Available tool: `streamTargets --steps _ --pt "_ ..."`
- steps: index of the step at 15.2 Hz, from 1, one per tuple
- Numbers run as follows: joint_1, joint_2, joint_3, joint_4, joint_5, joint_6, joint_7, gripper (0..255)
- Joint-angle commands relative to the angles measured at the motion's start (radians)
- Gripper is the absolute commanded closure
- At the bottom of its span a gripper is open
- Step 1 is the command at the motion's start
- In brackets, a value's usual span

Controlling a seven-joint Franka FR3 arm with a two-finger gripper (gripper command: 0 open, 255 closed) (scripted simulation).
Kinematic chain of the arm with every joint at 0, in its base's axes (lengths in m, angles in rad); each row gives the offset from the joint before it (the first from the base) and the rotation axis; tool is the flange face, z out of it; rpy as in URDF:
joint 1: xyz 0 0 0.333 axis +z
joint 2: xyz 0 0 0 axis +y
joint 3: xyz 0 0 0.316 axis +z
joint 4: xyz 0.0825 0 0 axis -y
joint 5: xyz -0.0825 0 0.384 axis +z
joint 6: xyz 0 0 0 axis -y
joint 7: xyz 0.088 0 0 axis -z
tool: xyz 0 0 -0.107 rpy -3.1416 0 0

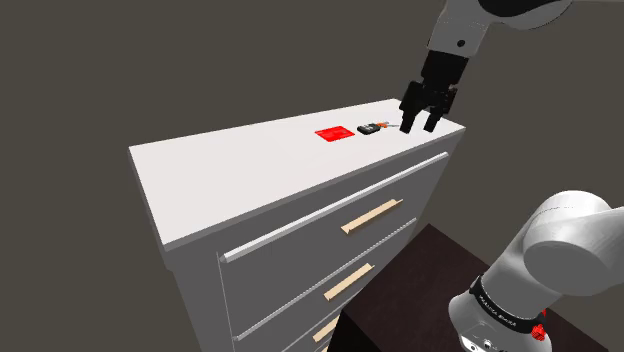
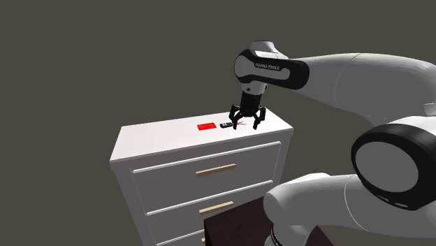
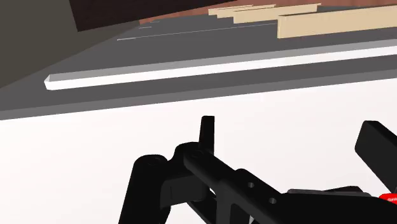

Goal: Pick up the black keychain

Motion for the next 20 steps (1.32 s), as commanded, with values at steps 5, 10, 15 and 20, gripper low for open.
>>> streamTargets --steps 5,10,15,20 --pt "-0.052 0.113 0.132 0.111 0.013 0.040 0.287 0" --pt "-0.117 0.261 0.253 0.266 -0.023 0.053 0.586 0" --pt "-0.114 0.254 0.257 0.193 -0.019 0.119 0.584 0" --pt "-0.112 0.253 0.261 0.157 -0.016 0.154 0.586 255"
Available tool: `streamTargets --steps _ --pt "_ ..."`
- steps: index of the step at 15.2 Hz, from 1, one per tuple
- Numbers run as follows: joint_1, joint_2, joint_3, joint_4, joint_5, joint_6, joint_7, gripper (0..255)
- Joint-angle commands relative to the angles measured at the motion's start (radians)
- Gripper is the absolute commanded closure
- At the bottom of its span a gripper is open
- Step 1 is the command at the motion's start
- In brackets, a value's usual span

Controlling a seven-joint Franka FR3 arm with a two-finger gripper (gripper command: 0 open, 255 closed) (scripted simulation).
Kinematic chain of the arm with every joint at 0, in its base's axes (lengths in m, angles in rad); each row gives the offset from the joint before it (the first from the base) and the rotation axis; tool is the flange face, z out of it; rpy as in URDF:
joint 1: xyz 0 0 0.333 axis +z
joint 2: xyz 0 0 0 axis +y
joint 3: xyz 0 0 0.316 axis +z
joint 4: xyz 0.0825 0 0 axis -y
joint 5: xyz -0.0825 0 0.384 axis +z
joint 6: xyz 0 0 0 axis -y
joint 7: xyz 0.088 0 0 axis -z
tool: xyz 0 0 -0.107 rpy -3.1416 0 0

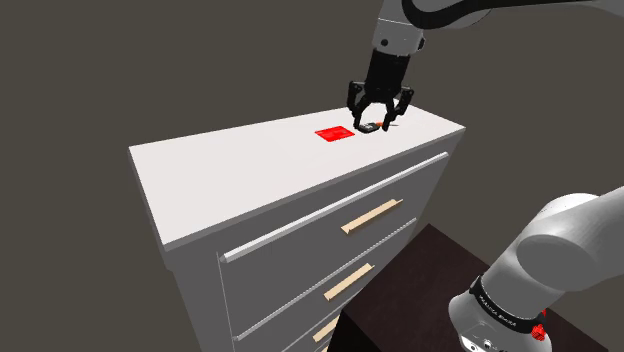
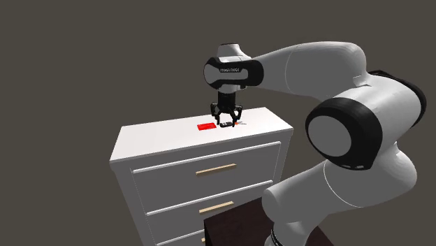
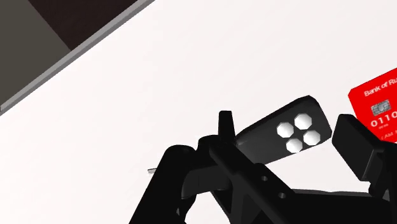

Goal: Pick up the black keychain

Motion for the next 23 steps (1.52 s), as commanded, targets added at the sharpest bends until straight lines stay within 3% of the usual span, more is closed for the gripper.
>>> streamTargets --steps 1,9,23 --pt "0.000 0.000 0.001 -0.003 0.000 0.003 0.001 255" --pt "-0.001 0.000 -0.001 -0.002 0.000 0.003 -0.001 255" --pt "-0.008 0.026 -0.011 0.208 -0.012 -0.182 0.004 255"
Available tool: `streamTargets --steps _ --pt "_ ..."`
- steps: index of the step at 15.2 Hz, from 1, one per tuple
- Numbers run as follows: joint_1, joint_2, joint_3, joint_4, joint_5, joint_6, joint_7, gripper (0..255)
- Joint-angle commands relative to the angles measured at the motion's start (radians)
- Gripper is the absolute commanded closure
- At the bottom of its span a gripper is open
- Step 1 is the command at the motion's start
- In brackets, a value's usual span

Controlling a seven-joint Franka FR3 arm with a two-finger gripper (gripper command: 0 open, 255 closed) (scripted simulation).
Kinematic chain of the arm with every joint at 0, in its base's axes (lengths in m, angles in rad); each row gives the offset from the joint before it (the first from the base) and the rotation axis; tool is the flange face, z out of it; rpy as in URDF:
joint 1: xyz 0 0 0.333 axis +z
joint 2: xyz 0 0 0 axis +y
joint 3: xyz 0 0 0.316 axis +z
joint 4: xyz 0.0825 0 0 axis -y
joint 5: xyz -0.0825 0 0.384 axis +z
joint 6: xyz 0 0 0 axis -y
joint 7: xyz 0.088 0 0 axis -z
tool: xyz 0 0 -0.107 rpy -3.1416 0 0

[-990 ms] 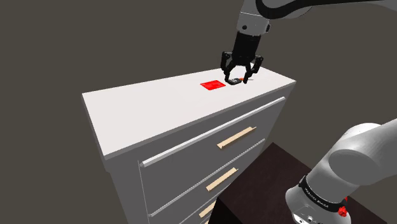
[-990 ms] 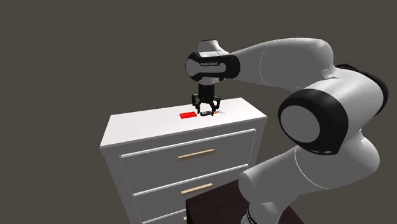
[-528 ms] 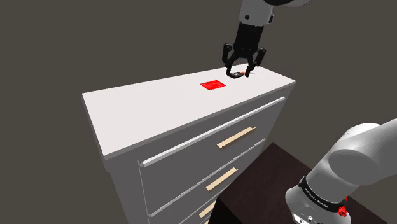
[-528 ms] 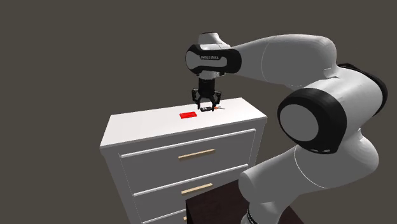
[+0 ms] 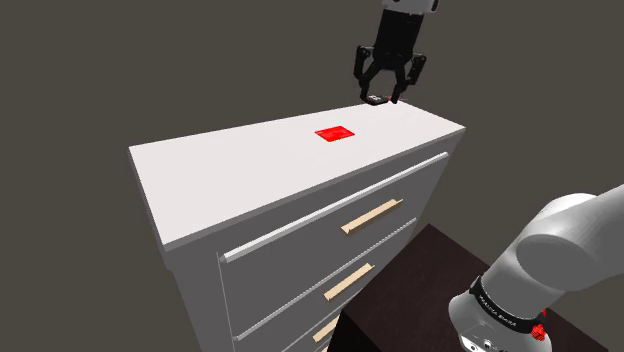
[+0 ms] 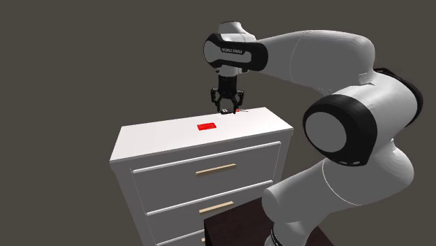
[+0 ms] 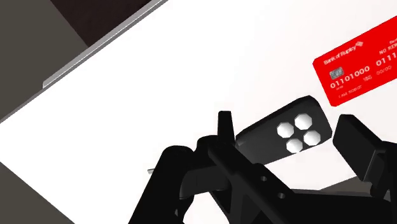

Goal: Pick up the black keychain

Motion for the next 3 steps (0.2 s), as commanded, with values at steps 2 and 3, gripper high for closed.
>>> streamTargets --steps 2,3 --pt "-0.001 0.011 0.001 0.038 -0.002 -0.028 0.004 255" --pt "-0.001 0.011 0.001 0.038 -0.002 -0.028 0.004 255"
